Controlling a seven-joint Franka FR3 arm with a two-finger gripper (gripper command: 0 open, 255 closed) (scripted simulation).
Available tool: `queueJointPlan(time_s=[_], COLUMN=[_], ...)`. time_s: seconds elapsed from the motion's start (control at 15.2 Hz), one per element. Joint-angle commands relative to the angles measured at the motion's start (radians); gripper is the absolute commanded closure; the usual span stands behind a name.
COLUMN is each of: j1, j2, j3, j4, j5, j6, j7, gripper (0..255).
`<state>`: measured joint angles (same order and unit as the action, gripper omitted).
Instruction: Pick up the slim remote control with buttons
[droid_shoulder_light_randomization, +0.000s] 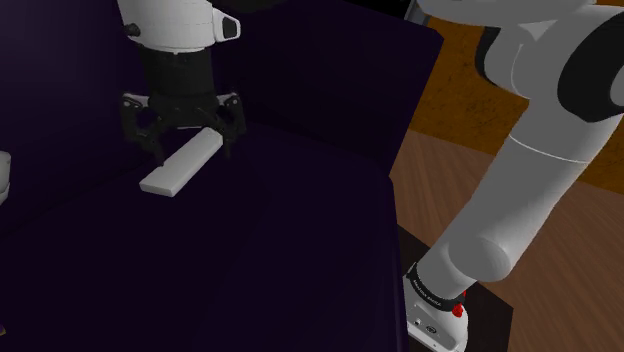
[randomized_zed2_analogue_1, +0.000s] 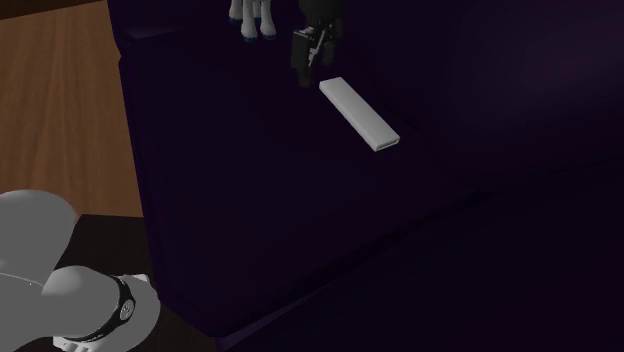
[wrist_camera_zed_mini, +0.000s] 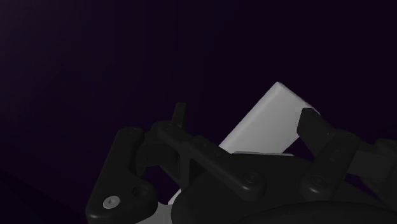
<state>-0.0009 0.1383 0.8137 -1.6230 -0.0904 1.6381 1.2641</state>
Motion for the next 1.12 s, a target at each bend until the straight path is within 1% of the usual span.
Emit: queueJointPlan(time_s=[0.0, 0.13, 0.2, 0.66, 0.79, 0.86, 1.06], j1=[0.06, 0.14, 0.148, 0.128, 0.128, 0.128, 0.127], j2=[0.129, 0.247, 0.255, 0.249, 0.249, 0.249, 0.249], j3=[0.008, -0.009, -0.014, -0.019, -0.019, -0.019, -0.019], j4=[0.113, 0.234, 0.243, 0.132, 0.131, 0.131, 0.133], j5=[-0.083, -0.151, -0.154, -0.152, -0.152, -0.152, -0.152], j6=[-0.037, -0.08, -0.083, 0.022, 0.022, 0.022, 0.02], j7=[0.1, 0.174, 0.178, 0.18, 0.18, 0.18, 0.179], gripper=[0, 0, 0, 0, 0, 255, 255])
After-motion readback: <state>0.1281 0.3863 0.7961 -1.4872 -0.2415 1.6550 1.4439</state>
